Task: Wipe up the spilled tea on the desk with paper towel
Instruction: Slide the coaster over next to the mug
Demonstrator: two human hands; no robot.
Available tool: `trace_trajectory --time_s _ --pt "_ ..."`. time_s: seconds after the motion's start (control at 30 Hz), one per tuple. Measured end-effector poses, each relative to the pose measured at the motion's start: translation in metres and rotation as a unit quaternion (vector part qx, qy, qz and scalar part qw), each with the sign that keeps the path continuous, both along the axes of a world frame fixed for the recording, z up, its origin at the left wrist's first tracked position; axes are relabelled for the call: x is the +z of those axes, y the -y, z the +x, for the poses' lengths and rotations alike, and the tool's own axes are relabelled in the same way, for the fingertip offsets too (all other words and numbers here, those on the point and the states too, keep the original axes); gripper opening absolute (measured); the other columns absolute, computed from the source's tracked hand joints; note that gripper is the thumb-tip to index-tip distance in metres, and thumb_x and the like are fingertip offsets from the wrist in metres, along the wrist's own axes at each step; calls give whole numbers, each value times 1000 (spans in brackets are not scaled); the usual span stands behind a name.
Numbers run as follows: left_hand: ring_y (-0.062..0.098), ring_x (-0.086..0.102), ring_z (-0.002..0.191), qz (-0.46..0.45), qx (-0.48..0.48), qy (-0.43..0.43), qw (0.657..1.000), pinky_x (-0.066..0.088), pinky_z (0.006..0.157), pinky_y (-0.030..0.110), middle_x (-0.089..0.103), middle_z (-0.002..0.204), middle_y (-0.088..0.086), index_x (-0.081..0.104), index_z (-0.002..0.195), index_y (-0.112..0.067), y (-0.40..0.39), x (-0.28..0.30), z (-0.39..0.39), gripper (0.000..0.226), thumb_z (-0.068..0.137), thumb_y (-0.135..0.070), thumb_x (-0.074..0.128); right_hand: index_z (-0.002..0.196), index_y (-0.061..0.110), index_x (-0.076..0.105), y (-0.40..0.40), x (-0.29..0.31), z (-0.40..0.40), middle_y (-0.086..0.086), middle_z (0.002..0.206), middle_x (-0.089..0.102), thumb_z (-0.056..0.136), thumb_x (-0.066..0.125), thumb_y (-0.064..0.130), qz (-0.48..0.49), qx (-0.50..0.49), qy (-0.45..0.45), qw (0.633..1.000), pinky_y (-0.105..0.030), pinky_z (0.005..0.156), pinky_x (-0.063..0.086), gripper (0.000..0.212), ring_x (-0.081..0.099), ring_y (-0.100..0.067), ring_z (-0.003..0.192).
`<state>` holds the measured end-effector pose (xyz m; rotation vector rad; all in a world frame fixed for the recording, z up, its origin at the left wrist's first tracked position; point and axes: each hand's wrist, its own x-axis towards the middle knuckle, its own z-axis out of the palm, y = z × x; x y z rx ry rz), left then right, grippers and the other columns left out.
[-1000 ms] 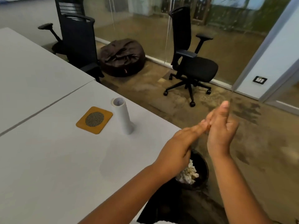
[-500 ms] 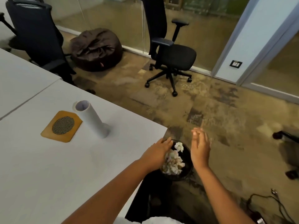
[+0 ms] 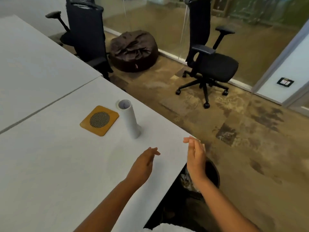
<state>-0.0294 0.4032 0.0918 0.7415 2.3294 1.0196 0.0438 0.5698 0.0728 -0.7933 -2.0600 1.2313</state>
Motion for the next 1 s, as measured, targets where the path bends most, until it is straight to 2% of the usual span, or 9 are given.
trace_trajectory --time_s 0.07,0.13,0.3,0.5,0.6,0.67,0.8,0.9,1.0 --pt "11 34 136 3 46 2 999 26 110 21 48 138 -5 53 123 -18 20 1 -5 34 100 -12 29 92 23 59 25 4 -21 17 97 61 94 26 36 -6 50 7 999 -52 110 28 36 51 -1 107" --pt "11 41 131 8 91 -3 996 26 103 14 51 135 -5 51 126 -18 37 4 -8 34 100 -13 31 95 17 61 51 8 -41 14 98 62 94 27 34 -3 101 18 995 -52 113 24 38 47 7 102" --pt "13 42 131 16 191 -23 981 28 105 19 49 139 -3 50 127 -20 79 13 -24 34 100 -20 30 95 7 64 115 16 -87 -5 101 69 89 27 45 1 209 1 978 -47 104 41 53 56 -11 96" --pt "14 45 128 11 289 -36 957 29 103 19 49 139 0 49 129 -20 121 14 -49 36 100 -25 28 95 11 64 174 14 -132 -1 99 69 91 26 40 9 304 5 953 -51 102 41 49 49 5 99" --pt "15 46 127 27 329 -22 944 30 102 18 51 137 2 50 130 -17 133 11 -69 36 101 -18 28 97 14 63 195 13 -156 1 100 67 88 22 48 14 318 32 947 -40 95 47 54 56 -7 98" --pt "16 46 127 53 375 7 925 31 103 20 51 137 4 50 130 -14 140 9 -88 36 100 -15 29 97 16 63 205 11 -174 2 99 67 90 24 47 28 329 44 943 -34 89 49 51 57 -13 97" --pt "19 44 129 163 464 129 861 33 112 37 49 139 5 50 130 -14 152 3 -118 36 99 -13 32 109 15 59 209 1 -216 -2 108 64 94 47 26 121 323 134 929 -37 89 48 22 57 -20 102" --pt "18 42 129 206 481 194 830 34 108 33 46 140 3 47 132 -16 157 -10 -135 35 99 -16 36 130 13 43 205 -10 -248 -6 128 56 91 53 27 157 289 239 914 -39 97 44 43 51 -25 117" --pt "21 40 132 241 503 257 789 33 107 33 42 144 5 42 137 -14 156 -26 -151 39 99 -23 38 138 12 34 198 -24 -276 -9 137 49 89 56 27 146 255 274 916 -41 102 41 56 46 -27 124"
